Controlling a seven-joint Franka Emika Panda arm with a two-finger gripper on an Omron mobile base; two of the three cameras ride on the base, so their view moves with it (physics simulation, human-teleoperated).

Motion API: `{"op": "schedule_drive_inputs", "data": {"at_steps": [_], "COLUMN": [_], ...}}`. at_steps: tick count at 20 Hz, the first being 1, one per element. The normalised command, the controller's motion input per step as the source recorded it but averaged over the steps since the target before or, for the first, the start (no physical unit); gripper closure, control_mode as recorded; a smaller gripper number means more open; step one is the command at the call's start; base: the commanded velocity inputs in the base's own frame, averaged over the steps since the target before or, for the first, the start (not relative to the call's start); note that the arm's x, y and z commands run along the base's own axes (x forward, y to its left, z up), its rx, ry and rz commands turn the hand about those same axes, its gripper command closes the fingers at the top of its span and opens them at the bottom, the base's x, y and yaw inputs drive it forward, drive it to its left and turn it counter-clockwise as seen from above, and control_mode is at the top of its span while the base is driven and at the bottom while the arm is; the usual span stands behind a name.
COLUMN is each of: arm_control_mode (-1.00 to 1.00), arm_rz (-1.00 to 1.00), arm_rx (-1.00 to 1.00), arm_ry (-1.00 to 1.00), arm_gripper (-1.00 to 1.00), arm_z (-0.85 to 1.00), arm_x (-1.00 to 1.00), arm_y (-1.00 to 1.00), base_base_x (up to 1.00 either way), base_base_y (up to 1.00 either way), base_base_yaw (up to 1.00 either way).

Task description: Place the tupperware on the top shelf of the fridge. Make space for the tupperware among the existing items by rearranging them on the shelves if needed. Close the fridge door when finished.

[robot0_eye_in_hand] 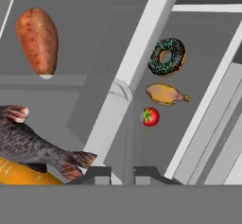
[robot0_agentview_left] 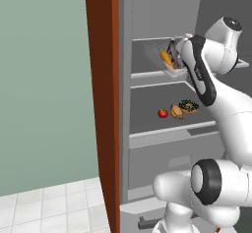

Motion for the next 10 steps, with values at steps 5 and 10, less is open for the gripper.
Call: {"op": "schedule_drive_inputs", "data": {"at_steps": [5, 10], "arm_control_mode": [-1.0, -1.0], "arm_rz": [0.0, 0.0], "arm_rx": [0.0, 0.02], "arm_ry": [0.0, 0.0], "arm_gripper": [1.0, 1.0], "arm_z": [0.0, 0.0], "arm_x": [0.93, 0.95], "arm_y": [0.2, 0.09], "base_base_x": [0.0, 0.0], "base_base_y": [0.0, 0.0], "base_base_yaw": [0.0, 0.0]}}
